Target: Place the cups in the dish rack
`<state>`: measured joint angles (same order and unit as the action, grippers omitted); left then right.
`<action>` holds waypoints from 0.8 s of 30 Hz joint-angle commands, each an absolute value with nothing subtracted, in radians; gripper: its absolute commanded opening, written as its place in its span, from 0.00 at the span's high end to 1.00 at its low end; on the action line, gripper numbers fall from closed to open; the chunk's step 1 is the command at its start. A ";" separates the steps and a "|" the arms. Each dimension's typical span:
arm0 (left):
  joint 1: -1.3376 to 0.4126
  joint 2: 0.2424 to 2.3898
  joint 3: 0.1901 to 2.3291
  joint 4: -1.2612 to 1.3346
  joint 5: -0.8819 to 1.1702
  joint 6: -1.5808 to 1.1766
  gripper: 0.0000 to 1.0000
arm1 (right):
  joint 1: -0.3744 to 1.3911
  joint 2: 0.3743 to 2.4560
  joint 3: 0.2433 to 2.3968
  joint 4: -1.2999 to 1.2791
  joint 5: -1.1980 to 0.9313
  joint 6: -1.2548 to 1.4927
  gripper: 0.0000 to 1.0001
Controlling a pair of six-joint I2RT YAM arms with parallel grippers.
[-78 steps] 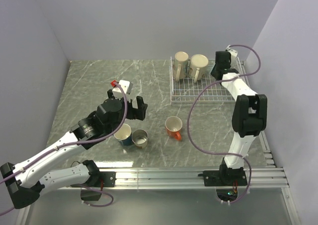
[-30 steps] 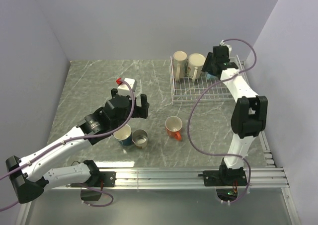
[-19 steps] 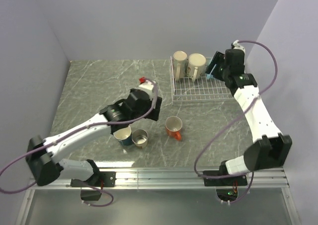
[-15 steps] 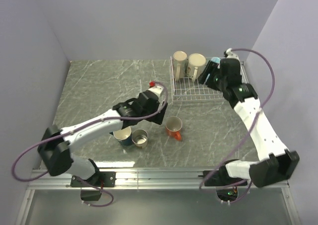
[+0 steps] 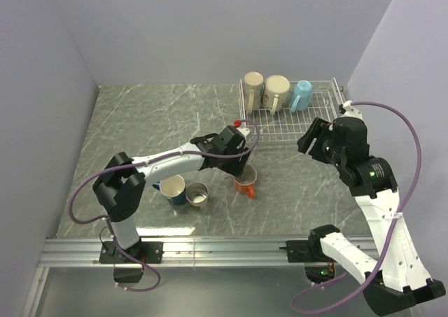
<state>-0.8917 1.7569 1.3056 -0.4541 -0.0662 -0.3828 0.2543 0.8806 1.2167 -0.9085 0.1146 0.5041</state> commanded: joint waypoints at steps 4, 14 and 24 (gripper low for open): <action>-0.894 1.815 1.336 -0.465 0.026 -0.423 0.52 | 0.244 0.827 1.235 -1.015 0.149 0.509 0.27; -0.864 1.783 1.411 -0.463 0.021 -0.426 1.00 | 0.226 0.879 1.270 -0.996 -0.110 0.586 0.27; -0.632 1.467 1.381 -0.094 0.221 -0.610 1.00 | 0.101 0.963 1.140 -0.666 -0.702 0.862 0.29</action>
